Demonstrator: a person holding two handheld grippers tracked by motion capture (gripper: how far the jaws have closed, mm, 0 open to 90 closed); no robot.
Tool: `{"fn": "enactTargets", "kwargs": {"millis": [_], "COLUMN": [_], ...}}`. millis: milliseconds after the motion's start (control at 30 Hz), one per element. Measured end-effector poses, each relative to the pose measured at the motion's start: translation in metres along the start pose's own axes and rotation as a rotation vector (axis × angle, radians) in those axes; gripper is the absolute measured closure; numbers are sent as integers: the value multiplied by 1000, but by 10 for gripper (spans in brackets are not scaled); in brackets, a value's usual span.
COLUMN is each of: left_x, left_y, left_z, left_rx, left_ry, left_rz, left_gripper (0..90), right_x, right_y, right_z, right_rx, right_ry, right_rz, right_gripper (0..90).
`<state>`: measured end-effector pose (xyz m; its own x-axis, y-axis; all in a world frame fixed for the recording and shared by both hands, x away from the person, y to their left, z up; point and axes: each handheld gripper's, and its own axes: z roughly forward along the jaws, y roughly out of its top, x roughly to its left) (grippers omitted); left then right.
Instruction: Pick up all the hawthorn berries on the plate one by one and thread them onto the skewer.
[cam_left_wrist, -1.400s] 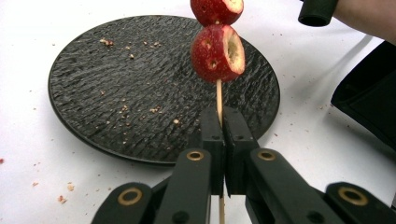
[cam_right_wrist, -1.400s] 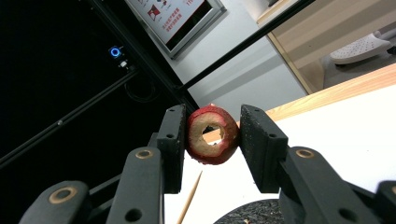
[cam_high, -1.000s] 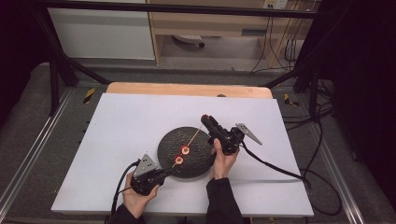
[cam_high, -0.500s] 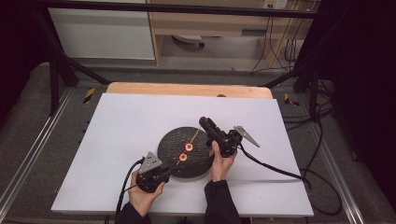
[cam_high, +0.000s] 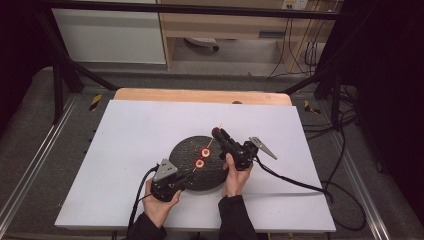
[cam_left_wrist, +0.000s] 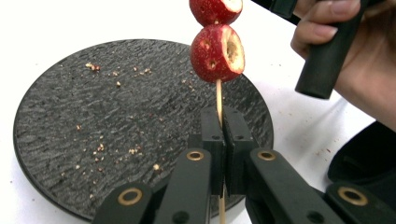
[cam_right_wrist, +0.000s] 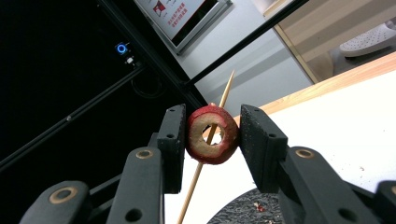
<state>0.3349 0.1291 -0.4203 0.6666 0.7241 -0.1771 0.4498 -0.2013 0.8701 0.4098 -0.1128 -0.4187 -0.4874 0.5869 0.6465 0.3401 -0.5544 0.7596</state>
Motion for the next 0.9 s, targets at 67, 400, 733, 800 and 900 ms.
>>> {"fn": "enactTargets", "kwargs": {"millis": [67, 400, 733, 800, 900], "left_x": [0, 1, 3, 3, 4], "left_y": [2, 10, 9, 9, 9], "left_z": [1, 9, 12, 12, 11], "left_rx": [-1, -3, 1, 2, 6], "left_ry": [2, 6, 8, 8, 7], "left_rz": [0, 2, 1, 4, 8], "left_gripper": [881, 881, 881, 882, 882], "right_x": [0, 1, 0, 0, 1], "right_y": [-1, -4, -9, -10, -11], "right_z": [0, -2, -3, -3, -4], "right_rx": [3, 18, 46, 54, 67], "right_ry": [2, 6, 7, 6, 11], "right_rz": [1, 0, -12, -10, -15], "right_gripper": [626, 626, 626, 626, 623]}}
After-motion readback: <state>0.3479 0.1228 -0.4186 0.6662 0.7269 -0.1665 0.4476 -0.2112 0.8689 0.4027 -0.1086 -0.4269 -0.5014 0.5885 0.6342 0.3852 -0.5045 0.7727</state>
